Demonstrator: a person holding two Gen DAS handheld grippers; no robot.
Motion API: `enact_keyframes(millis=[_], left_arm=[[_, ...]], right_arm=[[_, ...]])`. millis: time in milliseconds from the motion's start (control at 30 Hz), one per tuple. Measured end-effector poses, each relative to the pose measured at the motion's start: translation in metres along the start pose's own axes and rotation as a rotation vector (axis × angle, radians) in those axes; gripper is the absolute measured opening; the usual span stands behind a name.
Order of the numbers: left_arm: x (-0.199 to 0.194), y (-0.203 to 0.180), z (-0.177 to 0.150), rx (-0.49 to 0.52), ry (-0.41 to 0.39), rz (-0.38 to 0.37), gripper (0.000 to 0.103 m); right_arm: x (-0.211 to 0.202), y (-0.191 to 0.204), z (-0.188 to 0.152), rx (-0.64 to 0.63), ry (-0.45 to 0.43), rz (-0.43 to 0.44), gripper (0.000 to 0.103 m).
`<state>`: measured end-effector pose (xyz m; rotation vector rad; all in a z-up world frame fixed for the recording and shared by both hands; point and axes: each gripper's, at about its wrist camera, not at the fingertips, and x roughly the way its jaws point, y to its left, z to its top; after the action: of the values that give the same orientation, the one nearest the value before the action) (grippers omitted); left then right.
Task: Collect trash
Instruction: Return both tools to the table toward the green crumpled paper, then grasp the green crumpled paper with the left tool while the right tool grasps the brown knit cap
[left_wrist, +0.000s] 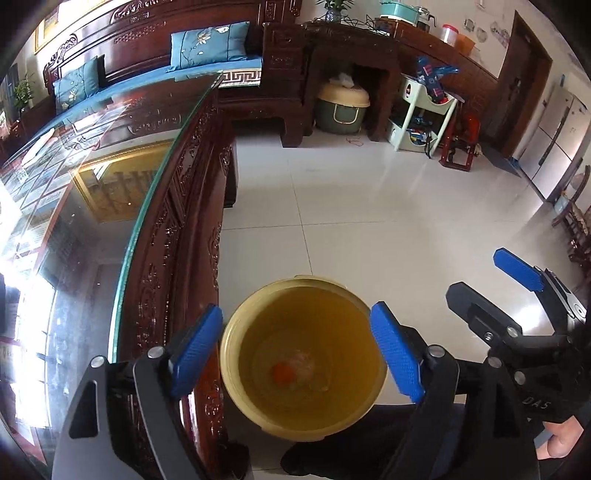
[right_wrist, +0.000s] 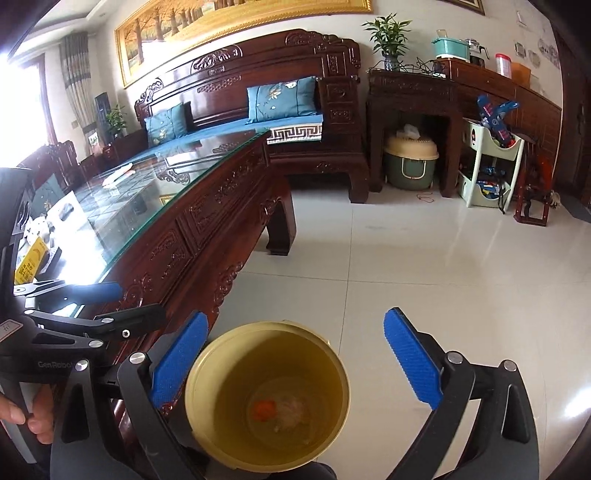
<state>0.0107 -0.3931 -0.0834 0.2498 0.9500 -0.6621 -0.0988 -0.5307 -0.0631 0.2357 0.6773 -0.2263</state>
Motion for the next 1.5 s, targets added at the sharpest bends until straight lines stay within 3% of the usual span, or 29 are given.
enact_keyframes(millis=[200, 433, 700, 867, 1100, 1233, 1433, 1500], left_arm=[[-0.011, 0.013, -0.004, -0.028, -0.009, 0.016, 0.082], [-0.048, 0.050, -0.021, -0.079, -0.061, 0.101, 0.082], [-0.116, 0.110, -0.060, -0.167, -0.135, 0.229, 0.083], [-0.155, 0.145, -0.095, -0.213, -0.173, 0.312, 0.088], [-0.193, 0.197, -0.144, -0.307, -0.167, 0.362, 0.094], [-0.194, 0.214, -0.168, -0.342, -0.135, 0.342, 0.095], [-0.176, 0.218, -0.170, -0.330, -0.107, 0.297, 0.094], [-0.168, 0.217, -0.167, -0.319, -0.094, 0.302, 0.089]], right_arm=[[-0.012, 0.010, 0.001, -0.001, -0.034, 0.017, 0.095], [-0.037, 0.043, 0.010, -0.018, -0.118, 0.076, 0.095], [-0.061, 0.129, 0.012, -0.153, -0.172, 0.231, 0.095], [-0.076, 0.186, 0.004, -0.242, -0.248, 0.263, 0.095], [-0.079, 0.237, -0.003, -0.270, -0.172, 0.412, 0.095], [-0.080, 0.263, -0.012, -0.317, -0.117, 0.477, 0.095], [-0.087, 0.284, -0.019, -0.370, -0.109, 0.475, 0.095], [-0.088, 0.284, -0.019, -0.369, -0.112, 0.468, 0.095]])
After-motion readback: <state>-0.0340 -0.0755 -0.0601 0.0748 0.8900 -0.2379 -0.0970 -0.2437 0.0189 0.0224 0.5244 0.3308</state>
